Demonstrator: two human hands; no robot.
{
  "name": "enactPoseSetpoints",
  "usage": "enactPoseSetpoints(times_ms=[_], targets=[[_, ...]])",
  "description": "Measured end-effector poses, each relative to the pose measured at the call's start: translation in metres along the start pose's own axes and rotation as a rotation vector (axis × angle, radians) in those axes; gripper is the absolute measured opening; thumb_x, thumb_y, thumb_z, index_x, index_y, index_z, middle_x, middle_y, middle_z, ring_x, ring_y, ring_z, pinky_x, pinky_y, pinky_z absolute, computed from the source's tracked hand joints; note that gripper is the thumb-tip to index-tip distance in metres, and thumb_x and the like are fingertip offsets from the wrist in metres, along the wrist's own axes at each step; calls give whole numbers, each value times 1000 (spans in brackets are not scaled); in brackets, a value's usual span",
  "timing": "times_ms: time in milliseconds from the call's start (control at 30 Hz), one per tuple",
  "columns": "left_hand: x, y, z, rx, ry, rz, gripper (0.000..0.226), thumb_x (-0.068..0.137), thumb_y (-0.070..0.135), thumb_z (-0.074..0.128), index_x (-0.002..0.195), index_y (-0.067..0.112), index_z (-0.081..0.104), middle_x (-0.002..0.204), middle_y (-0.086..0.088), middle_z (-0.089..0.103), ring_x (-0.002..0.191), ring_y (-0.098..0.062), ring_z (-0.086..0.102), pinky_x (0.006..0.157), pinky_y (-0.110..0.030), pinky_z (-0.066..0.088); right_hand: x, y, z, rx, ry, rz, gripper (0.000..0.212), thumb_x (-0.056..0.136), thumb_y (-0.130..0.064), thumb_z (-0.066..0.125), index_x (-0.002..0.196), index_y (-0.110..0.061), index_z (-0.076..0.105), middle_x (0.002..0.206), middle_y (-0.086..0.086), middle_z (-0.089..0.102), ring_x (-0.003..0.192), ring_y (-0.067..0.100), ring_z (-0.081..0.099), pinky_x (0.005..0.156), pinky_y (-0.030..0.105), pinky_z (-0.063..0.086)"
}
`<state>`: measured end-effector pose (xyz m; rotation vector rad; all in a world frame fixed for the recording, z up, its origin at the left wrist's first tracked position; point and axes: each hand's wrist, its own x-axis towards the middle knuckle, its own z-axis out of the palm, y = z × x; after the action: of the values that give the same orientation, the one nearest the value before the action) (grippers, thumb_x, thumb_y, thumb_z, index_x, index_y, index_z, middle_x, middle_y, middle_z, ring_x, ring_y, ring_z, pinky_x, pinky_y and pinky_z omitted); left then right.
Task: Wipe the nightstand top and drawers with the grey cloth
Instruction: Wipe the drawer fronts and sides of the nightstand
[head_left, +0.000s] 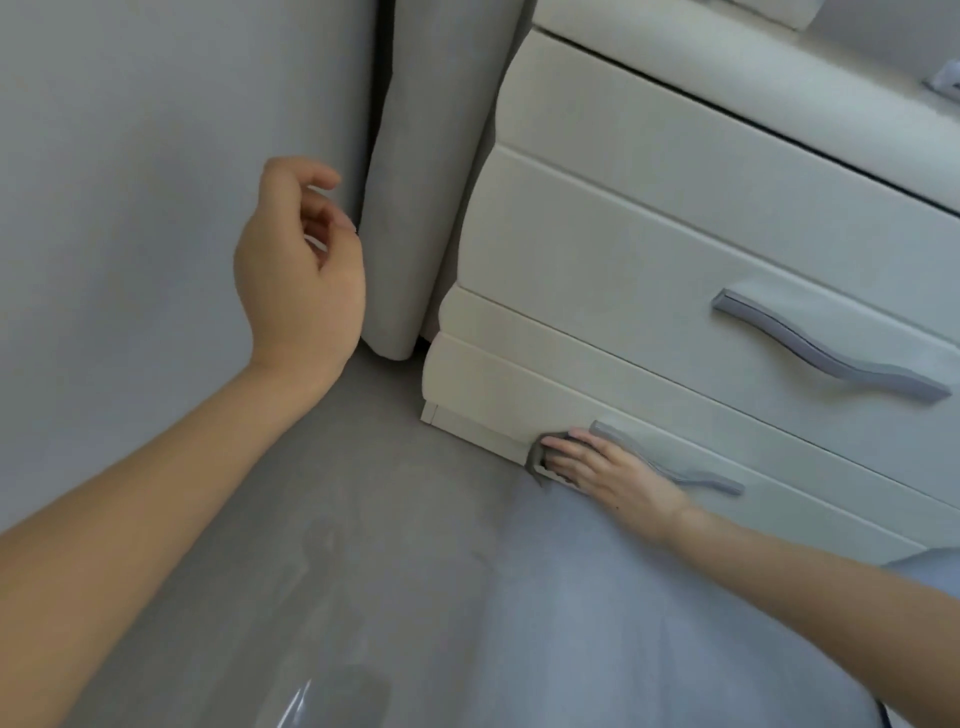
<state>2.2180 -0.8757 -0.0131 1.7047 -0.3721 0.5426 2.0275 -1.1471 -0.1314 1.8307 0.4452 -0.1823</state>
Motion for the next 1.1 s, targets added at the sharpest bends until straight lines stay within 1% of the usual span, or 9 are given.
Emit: enactPoseSetpoints(times_ms=[133, 300, 400, 467, 567, 667, 800, 933, 1100], targets=[[3, 1, 7, 10, -22, 11, 25, 81, 8, 44, 104, 7, 53, 71, 17, 47, 64, 1, 45, 62, -15, 35, 54, 34, -44, 69, 178, 114, 57, 89, -31, 30, 145, -18, 29, 152, -3, 33, 144, 21, 19, 111, 53, -17], [-2, 13, 22, 0, -82, 79, 25, 82, 7, 43, 105, 8, 54, 76, 7, 51, 66, -2, 46, 66, -25, 39, 120, 47, -89, -7, 223, 146, 72, 92, -48, 36, 150, -18, 4, 160, 2, 7, 147, 25, 1, 117, 47, 0], [-11, 15, 24, -4, -122, 95, 24, 82, 8, 43, 101, 21, 50, 75, 15, 49, 67, -2, 46, 67, -27, 40, 74, 34, -56, -129, 102, 48, 70, 95, -43, 31, 149, -13, -3, 159, 6, 2, 146, 30, -2, 115, 49, -4], [-21, 15, 22, 19, -175, 119, 24, 82, 9, 44, 100, 24, 48, 75, 19, 47, 65, -1, 46, 64, -26, 39, 32, 21, -28, -284, 7, -60, 68, 97, -41, 27, 149, -9, -4, 159, 10, 0, 144, 38, -5, 107, 60, -11], [-31, 21, 24, 48, -210, 127, 25, 82, 9, 45, 105, 14, 54, 75, 22, 47, 61, 2, 44, 62, -27, 38, -6, 12, -4, -491, -103, -207, 72, 96, -44, 30, 149, -3, 3, 158, 15, 4, 141, 48, -4, 93, 79, -17], [-35, 42, 29, 36, -240, 183, 26, 80, 8, 44, 102, 20, 52, 75, 22, 47, 64, 0, 46, 62, -27, 38, -36, 2, 4, -643, -271, -334, 69, 93, -38, 40, 146, 0, 20, 155, 22, 13, 138, 55, 3, 84, 87, -12], [-43, 61, 32, 43, -294, 249, 27, 77, 6, 44, 103, 10, 52, 75, 17, 48, 68, -2, 45, 67, -33, 40, -107, -6, 40, -833, -241, -418, 68, 95, -35, 34, 143, 10, 18, 152, 31, 13, 122, 70, 0, 82, 88, -7], [-57, 70, 40, 143, -344, 292, 26, 78, 5, 46, 103, 8, 52, 83, -3, 57, 72, -14, 46, 71, -34, 40, -176, 2, 70, -723, -266, -361, 70, 98, -29, 34, 141, 17, 4, 153, 29, 6, 117, 69, -11, 93, 75, -9], [-72, 87, 51, 229, -425, 353, 27, 79, 5, 48, 106, 7, 53, 90, -10, 62, 82, -25, 54, 75, -37, 40, -233, -1, 80, -322, -429, -143, 70, 100, -25, 23, 127, 25, -18, 154, 26, -2, 125, 56, -22, 97, 62, -19]])
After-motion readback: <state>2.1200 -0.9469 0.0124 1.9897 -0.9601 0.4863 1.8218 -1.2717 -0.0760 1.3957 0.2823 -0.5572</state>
